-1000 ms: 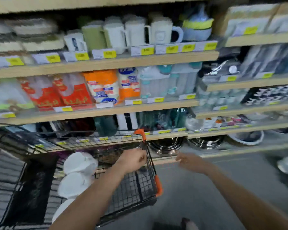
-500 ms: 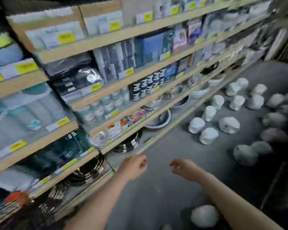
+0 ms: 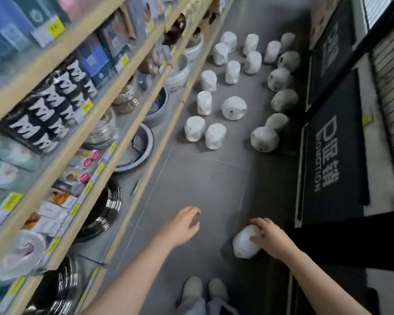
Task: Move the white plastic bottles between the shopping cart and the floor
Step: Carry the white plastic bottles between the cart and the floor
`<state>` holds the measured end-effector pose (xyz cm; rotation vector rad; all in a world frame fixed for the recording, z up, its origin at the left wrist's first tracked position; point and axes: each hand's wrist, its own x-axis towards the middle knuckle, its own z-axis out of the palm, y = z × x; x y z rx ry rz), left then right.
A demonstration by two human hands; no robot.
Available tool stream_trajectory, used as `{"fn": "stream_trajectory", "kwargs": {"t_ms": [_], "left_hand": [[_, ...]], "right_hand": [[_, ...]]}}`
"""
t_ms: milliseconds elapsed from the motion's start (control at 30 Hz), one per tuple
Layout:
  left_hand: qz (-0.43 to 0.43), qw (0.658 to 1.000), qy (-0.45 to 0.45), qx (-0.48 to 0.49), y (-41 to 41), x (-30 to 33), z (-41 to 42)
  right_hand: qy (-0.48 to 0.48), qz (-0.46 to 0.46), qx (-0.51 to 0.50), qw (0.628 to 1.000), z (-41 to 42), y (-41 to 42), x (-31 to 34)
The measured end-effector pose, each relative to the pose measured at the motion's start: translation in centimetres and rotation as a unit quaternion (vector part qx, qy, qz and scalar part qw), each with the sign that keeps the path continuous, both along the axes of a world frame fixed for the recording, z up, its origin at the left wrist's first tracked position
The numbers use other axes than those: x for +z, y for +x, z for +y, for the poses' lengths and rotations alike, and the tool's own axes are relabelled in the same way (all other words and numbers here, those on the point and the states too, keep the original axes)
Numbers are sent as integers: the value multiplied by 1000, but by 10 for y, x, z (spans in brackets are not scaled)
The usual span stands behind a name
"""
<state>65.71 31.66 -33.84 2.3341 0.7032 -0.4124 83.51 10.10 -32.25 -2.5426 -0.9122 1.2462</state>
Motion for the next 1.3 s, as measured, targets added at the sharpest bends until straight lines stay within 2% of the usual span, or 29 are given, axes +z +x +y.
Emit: {"fn": "stream_trajectory", "kwargs": {"t_ms": [133,333,433,500,633,733,833,1000,1133,1200,1300], "left_hand": [[-9,1000,-4,-29,28,-92,-5],[4,993,17,-118,71,-288,-32],[17,985,20,-173,82,-379,-46],[19,978,26,-206,85,-431,-48],[-57,977,42,-199,93,-516,-33],[-58,975,58,-204,107,-543,-20],[-95,971,88,-202,109,-548,-15],[-154,969,104,-160,76,-542,4],[-115,966,85,-216,50,-544,25],[-121,965,83,-215,41,-544,29],[-133,968,110,-184,22,-546,20]], "right_hand": [[10,-38,-7,999,-26,-1,-86],[-44,-100,-14,994,-59,-2,-293],[-68,-94,-44,992,-72,-3,-383],[-72,-123,-33,989,-74,-4,-439],[40,-228,-29,972,-78,-4,-521],[107,-278,34,954,-80,12,-544],[154,-296,111,936,-61,28,-545],[203,-252,251,912,-4,26,-547],[211,-273,365,865,35,20,-546],[219,-282,334,872,30,18,-543],[235,-264,169,920,-2,13,-548]]}}
